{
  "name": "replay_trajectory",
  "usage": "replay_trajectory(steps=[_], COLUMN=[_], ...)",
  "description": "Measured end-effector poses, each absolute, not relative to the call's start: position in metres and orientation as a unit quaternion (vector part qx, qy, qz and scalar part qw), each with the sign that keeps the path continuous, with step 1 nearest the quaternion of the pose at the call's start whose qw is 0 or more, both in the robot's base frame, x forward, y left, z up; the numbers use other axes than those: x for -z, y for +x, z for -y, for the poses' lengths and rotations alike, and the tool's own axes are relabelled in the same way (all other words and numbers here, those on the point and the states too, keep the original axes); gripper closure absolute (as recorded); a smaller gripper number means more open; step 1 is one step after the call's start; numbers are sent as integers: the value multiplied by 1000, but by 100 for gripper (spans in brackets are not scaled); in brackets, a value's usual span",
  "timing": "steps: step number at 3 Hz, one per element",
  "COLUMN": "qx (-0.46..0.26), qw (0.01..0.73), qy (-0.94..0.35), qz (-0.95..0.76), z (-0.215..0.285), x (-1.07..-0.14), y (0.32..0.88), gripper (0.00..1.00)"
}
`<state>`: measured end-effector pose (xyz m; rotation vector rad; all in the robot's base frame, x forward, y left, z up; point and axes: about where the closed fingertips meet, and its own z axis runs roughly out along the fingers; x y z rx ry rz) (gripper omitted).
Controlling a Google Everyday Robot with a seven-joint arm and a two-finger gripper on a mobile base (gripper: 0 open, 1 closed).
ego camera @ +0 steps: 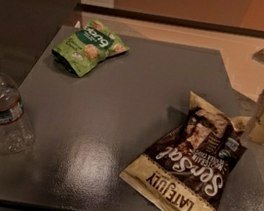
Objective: Move brown chip bag near green rice chip bag
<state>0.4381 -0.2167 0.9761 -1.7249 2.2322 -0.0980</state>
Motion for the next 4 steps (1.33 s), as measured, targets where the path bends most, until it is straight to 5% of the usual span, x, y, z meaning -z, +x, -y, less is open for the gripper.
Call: replay_trajectory(steps=[4], qx=[23], qw=[120], qy=[-686], qz=[-717], z=[220], x=[-955], y=[446], gripper=[0])
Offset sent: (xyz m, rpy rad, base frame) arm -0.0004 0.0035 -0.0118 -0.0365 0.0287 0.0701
